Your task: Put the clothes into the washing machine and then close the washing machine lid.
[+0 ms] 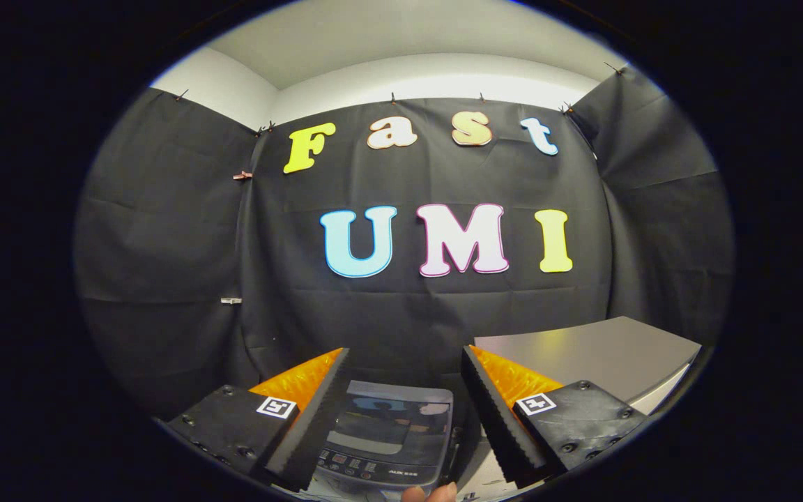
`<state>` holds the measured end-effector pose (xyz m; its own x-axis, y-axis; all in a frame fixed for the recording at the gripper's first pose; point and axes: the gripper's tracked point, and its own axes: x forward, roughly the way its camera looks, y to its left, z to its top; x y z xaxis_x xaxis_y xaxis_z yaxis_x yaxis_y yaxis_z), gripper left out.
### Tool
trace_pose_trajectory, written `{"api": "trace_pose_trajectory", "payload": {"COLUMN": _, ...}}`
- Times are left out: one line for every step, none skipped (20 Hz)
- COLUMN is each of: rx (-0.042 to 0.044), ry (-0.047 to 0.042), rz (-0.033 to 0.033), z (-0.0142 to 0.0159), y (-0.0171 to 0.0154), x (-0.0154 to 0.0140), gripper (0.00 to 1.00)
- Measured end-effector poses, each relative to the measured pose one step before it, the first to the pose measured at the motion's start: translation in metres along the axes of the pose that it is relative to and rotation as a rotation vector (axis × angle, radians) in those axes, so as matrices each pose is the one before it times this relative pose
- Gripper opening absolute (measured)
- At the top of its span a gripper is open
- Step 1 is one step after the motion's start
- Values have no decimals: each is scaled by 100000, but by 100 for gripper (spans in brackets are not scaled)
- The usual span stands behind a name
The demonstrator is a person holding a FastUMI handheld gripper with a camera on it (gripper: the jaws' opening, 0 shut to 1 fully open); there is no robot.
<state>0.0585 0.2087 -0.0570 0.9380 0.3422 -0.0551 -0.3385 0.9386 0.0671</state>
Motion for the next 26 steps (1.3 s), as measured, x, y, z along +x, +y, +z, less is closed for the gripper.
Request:
{"api": "trace_pose_trajectory", "payload": {"rx": -1050, "ry": -1113, "rz": -1390, "z": 416, "y": -879, "x": -781, "gripper": 99}}
{"api": "trace_pose_trajectory", "payload": {"rx": -1345, "ry": -865, "rz": -1148, "z": 288, "y": -830, "x": -719, "gripper": 99}}
{"api": "trace_pose_trajectory", "payload": {"rx": -1093, "ry": -843, "rz": -1181, "z": 267, "y": -740, "x": -751, "gripper": 99}}
{"api": "trace_pose_trajectory", "payload": {"rx": -590, "ry": -957, "rz": -321, "z": 304, "y": -422, "x": -854, "gripper": 99}}
{"api": "trace_pose_trajectory", "payload": {"rx": -473, "ry": -533, "rz": -278, "z": 100, "y": -320, "x": -683, "gripper": 99}}
{"api": "trace_pose_trajectory", "payload": {"rx": -103, "ry": -1002, "rz": -597, "z": 967, "y": -475, "x": 370, "gripper": 99}}
{"api": "trace_pose_trajectory", "payload": {"rx": -165, "ry": -1172, "rz": -748, "z": 279, "y": -498, "x": -633, "gripper": 99}}
{"api": "trace_pose_trajectory", "payload": {"rx": 284, "ry": -927, "rz": -700, "z": 333, "y": -392, "x": -547, "gripper": 99}}
{"api": "trace_pose_trajectory", "payload": {"rx": 747, "ry": -633, "rz": -172, "z": 208, "y": -191, "x": -485, "gripper": 99}}
{"api": "trace_pose_trajectory", "payload": {"rx": 999, "ry": -267, "rz": 694, "z": 171, "y": -3, "x": -705, "gripper": 99}}
{"api": "trace_pose_trajectory", "payload": {"rx": 895, "ry": 193, "rz": 772, "z": -46, "y": 81, "x": -516, "gripper": 99}}
{"api": "trace_pose_trajectory", "payload": {"rx": 754, "ry": 425, "rz": 727, "z": -121, "y": -142, "x": -524, "gripper": 99}}
{"api": "trace_pose_trajectory", "payload": {"rx": 605, "ry": 336, "rz": 577, "z": -192, "y": -38, "x": -401, "gripper": 99}}
{"api": "trace_pose_trajectory", "payload": {"rx": 400, "ry": 275, "rz": 183, "z": -179, "y": -218, "x": -240, "gripper": 99}}
{"api": "trace_pose_trajectory", "payload": {"rx": 289, "ry": 755, "rz": -523, "z": -376, "y": -398, "x": -228, "gripper": 99}}
{"api": "trace_pose_trajectory", "payload": {"rx": 449, "ry": 705, "rz": -1499, "z": -386, "y": -711, "x": -329, "gripper": 99}}
{"api": "trace_pose_trajectory", "payload": {"rx": 543, "ry": 385, "rz": -1669, "z": -407, "y": -746, "x": -164, "gripper": 98}}
{"api": "trace_pose_trajectory", "payload": {"rx": 470, "ry": 310, "rz": -1206, "z": -350, "y": -590, "x": -188, "gripper": 99}}
{"api": "trace_pose_trajectory", "payload": {"rx": 405, "ry": 396, "rz": -554, "z": -280, "y": -471, "x": -148, "gripper": 99}}
{"api": "trace_pose_trajectory", "payload": {"rx": 231, "ry": 611, "rz": -552, "z": -247, "y": -593, "x": -48, "gripper": 99}}
{"api": "trace_pose_trajectory", "payload": {"rx": -24, "ry": 577, "rz": -621, "z": -217, "y": -538, "x": -102, "gripper": 99}}
{"api": "trace_pose_trajectory", "payload": {"rx": -212, "ry": 187, "rz": -718, "z": -19, "y": -558, "x": 102, "gripper": 99}}
{"api": "trace_pose_trajectory", "payload": {"rx": -360, "ry": -106, "rz": -627, "z": 13, "y": -510, "x": 42, "gripper": 98}}
{"api": "trace_pose_trajectory", "payload": {"rx": -322, "ry": -303, "rz": -1060, "z": 71, "y": -576, "x": -93, "gripper": 99}}
{"api": "trace_pose_trajectory", "payload": {"rx": -604, "ry": -350, "rz": -910, "z": 85, "y": -425, "x": -25, "gripper": 99}}
{"api": "trace_pose_trajectory", "payload": {"rx": -679, "ry": -120, "rz": -628, "z": -2, "y": -320, "x": -174, "gripper": 98}}
